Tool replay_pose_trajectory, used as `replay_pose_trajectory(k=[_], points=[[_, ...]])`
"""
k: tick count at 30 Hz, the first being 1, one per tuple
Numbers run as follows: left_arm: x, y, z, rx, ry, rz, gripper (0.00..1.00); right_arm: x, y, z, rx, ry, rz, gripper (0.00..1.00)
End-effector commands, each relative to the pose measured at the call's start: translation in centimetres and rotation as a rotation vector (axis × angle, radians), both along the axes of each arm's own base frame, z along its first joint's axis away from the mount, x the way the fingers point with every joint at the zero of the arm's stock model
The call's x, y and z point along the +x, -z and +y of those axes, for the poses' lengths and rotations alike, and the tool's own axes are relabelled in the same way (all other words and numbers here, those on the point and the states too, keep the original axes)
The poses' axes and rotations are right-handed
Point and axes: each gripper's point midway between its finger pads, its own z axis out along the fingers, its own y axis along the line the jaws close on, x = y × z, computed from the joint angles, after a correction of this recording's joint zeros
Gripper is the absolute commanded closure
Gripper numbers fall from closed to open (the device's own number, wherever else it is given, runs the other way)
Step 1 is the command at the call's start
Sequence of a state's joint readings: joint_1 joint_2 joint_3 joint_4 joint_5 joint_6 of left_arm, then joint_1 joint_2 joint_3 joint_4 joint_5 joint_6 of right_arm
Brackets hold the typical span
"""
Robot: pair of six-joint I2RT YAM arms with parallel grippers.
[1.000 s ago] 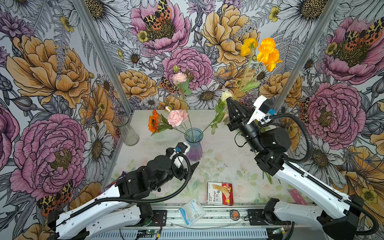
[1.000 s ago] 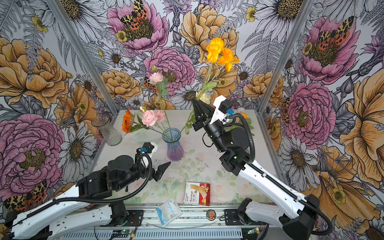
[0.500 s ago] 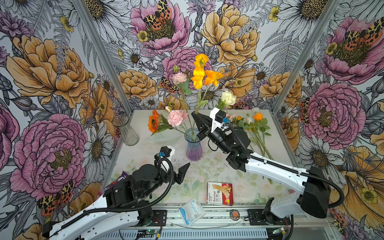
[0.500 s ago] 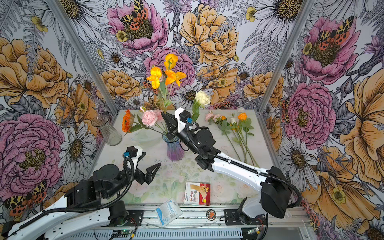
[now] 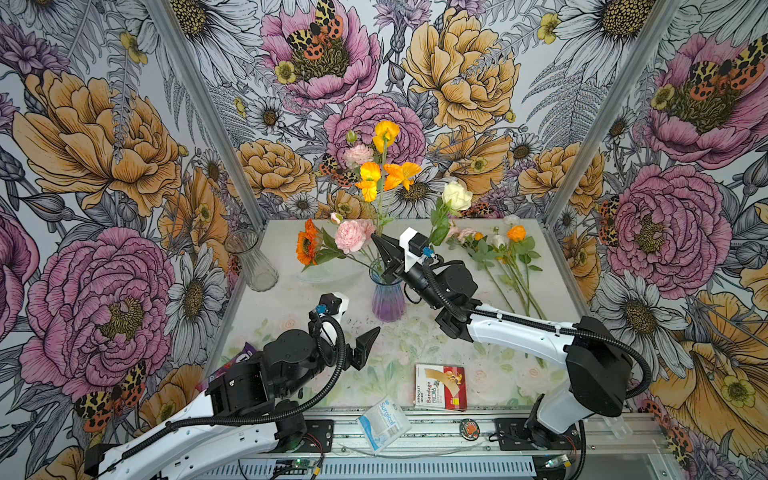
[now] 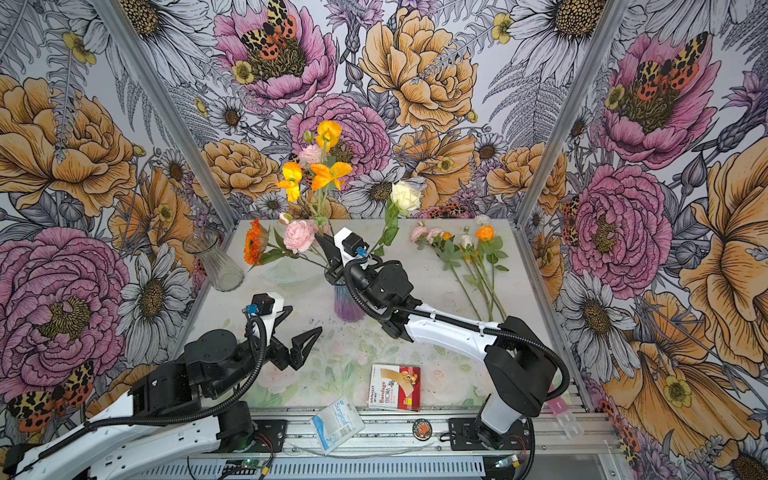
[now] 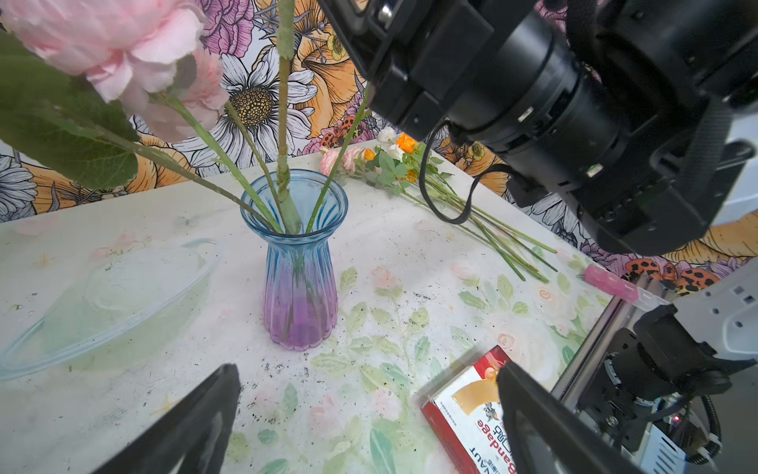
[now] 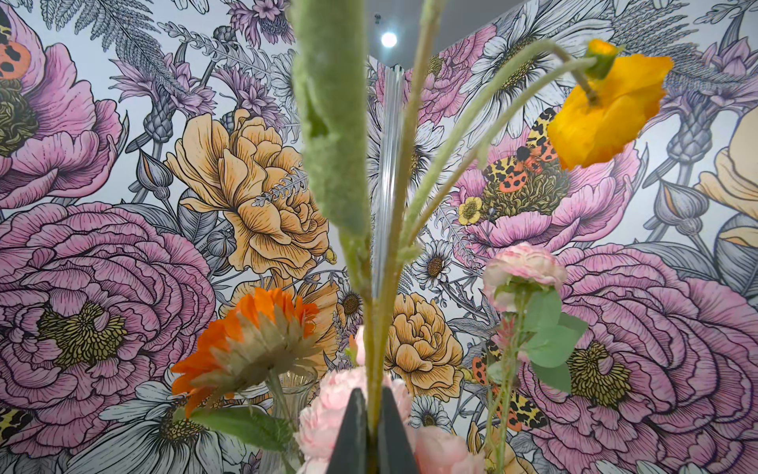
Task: Arrange the flowers into the vase
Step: 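Lower the yellow poppy stems into the blue-purple vase with the right gripper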
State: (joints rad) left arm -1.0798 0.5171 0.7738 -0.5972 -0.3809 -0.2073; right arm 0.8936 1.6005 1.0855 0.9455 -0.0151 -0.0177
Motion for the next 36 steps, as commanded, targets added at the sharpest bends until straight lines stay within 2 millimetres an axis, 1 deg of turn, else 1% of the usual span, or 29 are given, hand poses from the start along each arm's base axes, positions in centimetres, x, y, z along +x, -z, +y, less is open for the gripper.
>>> replay_pose_trajectory(k=[1, 8, 12, 18, 23, 25, 27, 29, 32, 33, 36], points=[[0.0, 0.5, -0.1, 0.012, 0.003, 0.003, 0.01, 0.4, 0.6, 0.0, -0.012, 0.029, -0.010, 1.00], [0.2, 1.3, -0.4, 0.046, 0.001, 0.011, 0.01, 1.9, 4.1, 0.1, -0.062, 0.075, 0.042, 1.00], [0.3, 1.6, -0.5, 0.052, 0.002, 0.018, 0.01, 2.7, 5.7, 0.2, -0.075, 0.097, 0.070, 1.00], [0.3, 1.4, -0.3, 0.050, 0.000, 0.013, 0.01, 3.6, 6.9, 0.1, -0.082, 0.135, 0.093, 1.00], [0.5, 1.9, -0.5, 0.059, 0.002, 0.028, 0.01, 4.0, 7.8, -0.7, -0.084, 0.176, 0.111, 1.00], [0.6, 2.0, -0.6, 0.062, 0.002, 0.034, 0.01, 4.2, 8.0, -1.1, -0.082, 0.191, 0.113, 0.97], [0.7, 2.1, -0.8, 0.064, 0.005, 0.042, 0.01, 4.3, 8.0, -1.5, -0.076, 0.210, 0.117, 0.87], [0.7, 2.2, -1.0, 0.066, 0.009, 0.050, 0.01, 4.3, 8.0, -1.8, -0.075, 0.218, 0.118, 0.84], [0.7, 2.5, -1.2, 0.073, 0.012, 0.057, 0.01, 4.3, 7.7, -2.2, -0.063, 0.231, 0.121, 0.73], [0.7, 2.6, -1.2, 0.074, 0.011, 0.058, 0.01, 4.2, 7.7, -2.3, -0.061, 0.233, 0.122, 0.71], [0.8, 2.6, -1.1, 0.076, 0.009, 0.059, 0.01, 4.0, 7.5, -2.8, -0.056, 0.240, 0.120, 0.70]])
